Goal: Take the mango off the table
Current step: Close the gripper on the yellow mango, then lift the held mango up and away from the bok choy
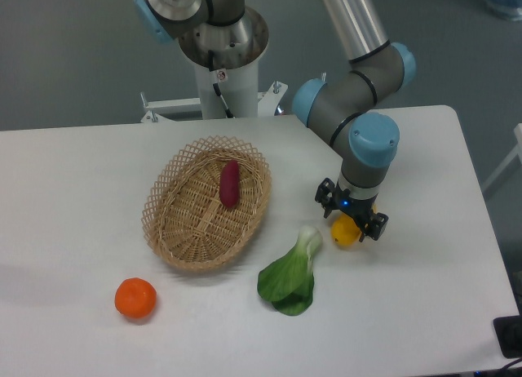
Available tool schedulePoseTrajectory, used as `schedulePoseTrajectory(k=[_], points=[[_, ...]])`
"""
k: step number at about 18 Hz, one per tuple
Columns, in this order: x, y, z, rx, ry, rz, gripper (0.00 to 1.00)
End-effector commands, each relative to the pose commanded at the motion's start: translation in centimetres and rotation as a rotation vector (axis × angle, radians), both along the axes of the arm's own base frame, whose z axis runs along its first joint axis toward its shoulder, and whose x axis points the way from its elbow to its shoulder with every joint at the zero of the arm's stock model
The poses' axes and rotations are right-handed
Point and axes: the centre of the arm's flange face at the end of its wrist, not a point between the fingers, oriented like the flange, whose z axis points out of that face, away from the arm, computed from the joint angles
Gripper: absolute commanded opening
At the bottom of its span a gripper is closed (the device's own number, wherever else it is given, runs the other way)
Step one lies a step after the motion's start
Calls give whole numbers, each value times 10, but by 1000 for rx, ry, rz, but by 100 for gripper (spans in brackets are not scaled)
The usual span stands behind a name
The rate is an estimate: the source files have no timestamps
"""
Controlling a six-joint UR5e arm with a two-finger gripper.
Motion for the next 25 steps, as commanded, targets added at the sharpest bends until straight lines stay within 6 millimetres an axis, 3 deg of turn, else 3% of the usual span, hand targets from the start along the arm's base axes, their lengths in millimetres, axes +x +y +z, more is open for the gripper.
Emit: schedulePoseTrajectory(k=[3,11,20,25], points=[[-1,0,3,-1,2,0,62],[-17,-1,28,-1,6,3,60],[-49,8,88,-50,-93,11,60],[-67,11,103,-35,-64,20,61]])
